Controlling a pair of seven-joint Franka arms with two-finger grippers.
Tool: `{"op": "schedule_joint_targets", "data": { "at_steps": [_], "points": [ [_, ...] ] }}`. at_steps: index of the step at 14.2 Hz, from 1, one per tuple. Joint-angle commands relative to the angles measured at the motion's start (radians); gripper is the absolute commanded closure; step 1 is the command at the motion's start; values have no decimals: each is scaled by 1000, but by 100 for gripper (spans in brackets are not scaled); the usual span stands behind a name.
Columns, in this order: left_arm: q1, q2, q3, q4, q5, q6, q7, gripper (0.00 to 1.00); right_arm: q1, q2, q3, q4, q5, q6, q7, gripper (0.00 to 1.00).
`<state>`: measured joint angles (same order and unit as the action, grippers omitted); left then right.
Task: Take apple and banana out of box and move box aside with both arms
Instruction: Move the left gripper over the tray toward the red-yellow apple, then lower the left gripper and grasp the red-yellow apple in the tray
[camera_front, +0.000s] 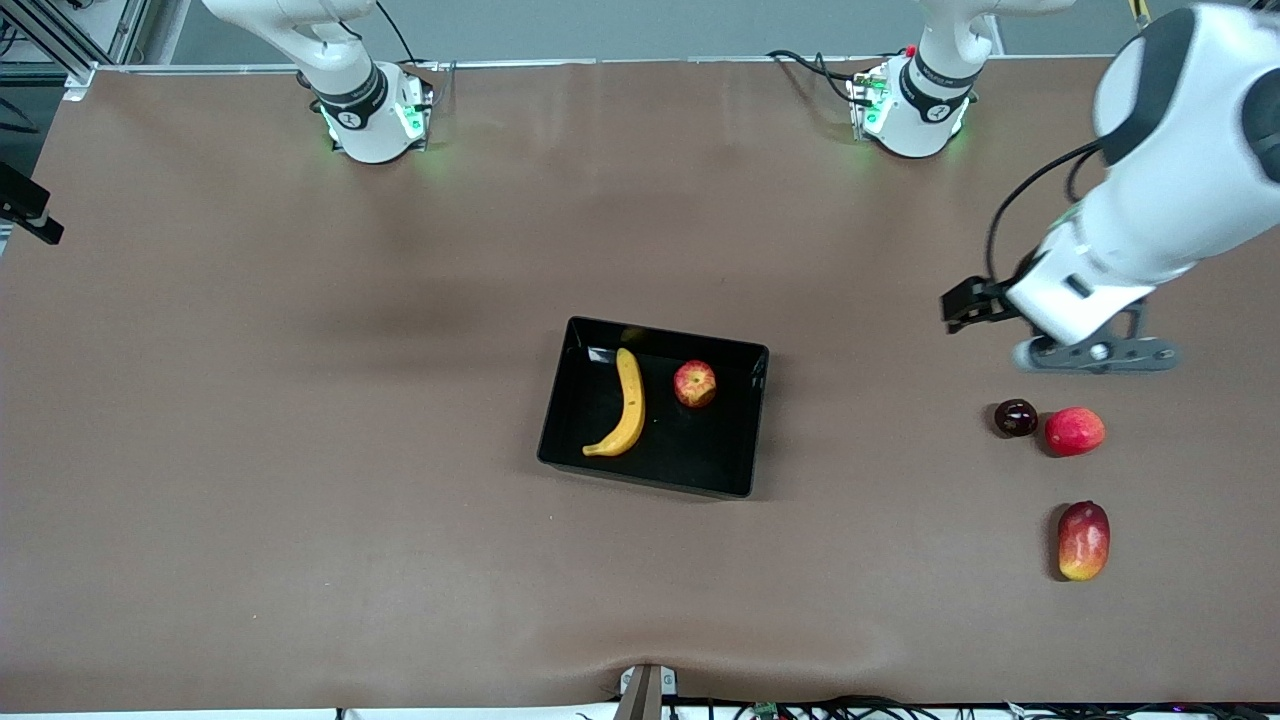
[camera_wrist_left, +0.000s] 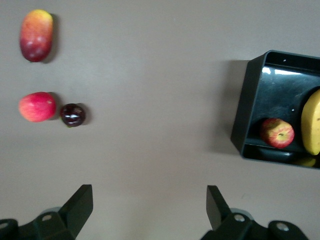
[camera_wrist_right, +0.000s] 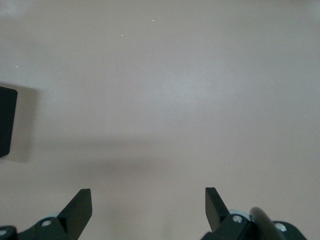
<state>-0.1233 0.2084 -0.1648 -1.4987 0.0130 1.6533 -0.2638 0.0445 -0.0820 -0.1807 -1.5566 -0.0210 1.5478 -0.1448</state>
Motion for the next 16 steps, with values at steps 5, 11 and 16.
{"op": "schedule_joint_targets", "data": {
  "at_steps": [5, 11, 16],
  "points": [
    [-208, 176, 4, 8, -5, 172, -285, 0, 1, 2, -3, 7, 12, -6, 1, 0],
    [-354, 330, 7, -12, 83, 379, -550, 0, 1, 2, -3, 7, 12, -5, 1, 0],
    [-397, 454, 5, -11, 111, 543, -673, 0, -9, 11, -3, 13, 13, 0, 4, 0]
  ]
}}
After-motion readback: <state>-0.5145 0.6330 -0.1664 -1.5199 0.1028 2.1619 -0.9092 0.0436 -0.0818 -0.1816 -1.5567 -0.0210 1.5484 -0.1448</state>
